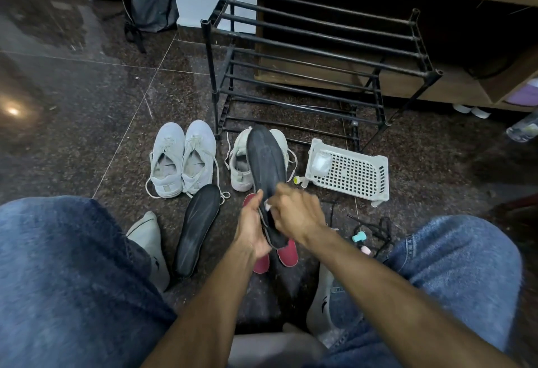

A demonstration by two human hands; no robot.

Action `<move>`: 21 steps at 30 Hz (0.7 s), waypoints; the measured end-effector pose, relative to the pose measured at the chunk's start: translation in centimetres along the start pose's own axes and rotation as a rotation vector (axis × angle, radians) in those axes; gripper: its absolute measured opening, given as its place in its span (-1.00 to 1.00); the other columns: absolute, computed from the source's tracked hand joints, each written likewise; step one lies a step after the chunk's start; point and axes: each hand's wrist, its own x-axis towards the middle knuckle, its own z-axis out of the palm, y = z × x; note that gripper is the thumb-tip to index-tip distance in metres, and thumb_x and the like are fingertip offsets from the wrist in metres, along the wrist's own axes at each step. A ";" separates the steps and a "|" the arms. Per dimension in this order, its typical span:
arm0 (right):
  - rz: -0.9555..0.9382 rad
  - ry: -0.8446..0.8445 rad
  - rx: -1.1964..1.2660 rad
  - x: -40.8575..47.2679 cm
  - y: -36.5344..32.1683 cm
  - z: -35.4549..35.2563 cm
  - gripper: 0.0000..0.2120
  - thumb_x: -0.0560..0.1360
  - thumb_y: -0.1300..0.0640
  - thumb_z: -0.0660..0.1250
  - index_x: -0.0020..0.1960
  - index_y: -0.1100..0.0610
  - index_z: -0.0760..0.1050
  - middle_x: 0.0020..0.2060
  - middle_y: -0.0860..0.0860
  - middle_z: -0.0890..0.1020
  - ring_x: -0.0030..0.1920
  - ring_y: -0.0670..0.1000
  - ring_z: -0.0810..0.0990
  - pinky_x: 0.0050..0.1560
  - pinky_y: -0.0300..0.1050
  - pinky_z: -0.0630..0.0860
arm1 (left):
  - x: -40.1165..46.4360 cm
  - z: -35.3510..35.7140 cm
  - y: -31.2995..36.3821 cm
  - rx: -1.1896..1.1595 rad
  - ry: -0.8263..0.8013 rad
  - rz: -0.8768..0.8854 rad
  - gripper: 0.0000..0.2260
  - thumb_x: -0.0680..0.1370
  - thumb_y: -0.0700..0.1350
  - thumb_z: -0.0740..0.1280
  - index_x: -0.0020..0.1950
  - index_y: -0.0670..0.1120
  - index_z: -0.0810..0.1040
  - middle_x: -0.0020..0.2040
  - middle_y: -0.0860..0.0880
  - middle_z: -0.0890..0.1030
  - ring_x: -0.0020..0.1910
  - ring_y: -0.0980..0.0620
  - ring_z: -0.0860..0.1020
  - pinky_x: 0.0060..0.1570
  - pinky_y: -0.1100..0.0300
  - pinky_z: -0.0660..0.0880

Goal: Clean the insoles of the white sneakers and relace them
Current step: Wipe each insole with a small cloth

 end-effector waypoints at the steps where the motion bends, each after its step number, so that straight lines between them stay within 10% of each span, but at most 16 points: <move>1: 0.030 0.014 -0.011 1.1 0.4 -0.1 -0.78 0.53 0.15 0.25 0.12 0.06 0.59 0.04 -0.01 0.51 -0.02 0.12 0.60 -0.13 -0.04 0.42 | -0.1 0.1 -0.5 0.010 0.005 0.000 -0.58 0.64 0.09 0.13 0.13 -0.21 0.62 -0.06 -0.22 0.66 -0.10 -0.14 0.64 -0.03 -0.01 0.57; 8: 0.184 -0.002 0.116 4.2 3.2 -0.9 -0.78 0.50 0.09 0.33 0.12 0.00 0.63 0.09 -0.02 0.62 0.08 0.09 0.61 0.11 -0.04 0.52 | 0.1 0.1 -0.4 0.134 0.010 0.032 -0.60 0.62 0.06 0.19 -0.07 -0.19 0.69 -0.21 -0.16 0.66 -0.33 -0.05 0.61 -0.38 0.18 0.50; 14: -0.144 -0.166 0.059 -0.4 1.0 0.1 -0.79 0.51 0.12 0.25 0.07 0.03 0.62 -0.04 -0.04 0.55 -0.01 0.07 0.58 0.00 -0.02 0.51 | 0.9 -0.3 -0.2 0.098 0.017 0.018 -0.55 0.63 0.10 0.16 0.14 -0.26 0.61 -0.02 -0.25 0.66 -0.04 -0.16 0.62 0.14 -0.04 0.50; 21: 0.117 0.016 0.036 4.3 3.2 -0.7 -0.79 0.51 0.08 0.28 0.09 0.03 0.63 0.07 0.02 0.61 0.05 0.14 0.61 0.05 0.00 0.53 | 0.8 -0.3 -1.1 0.170 0.063 0.019 -0.59 0.59 0.10 0.23 0.10 -0.24 0.61 -0.25 -0.21 0.61 -0.38 -0.07 0.53 -0.50 0.19 0.43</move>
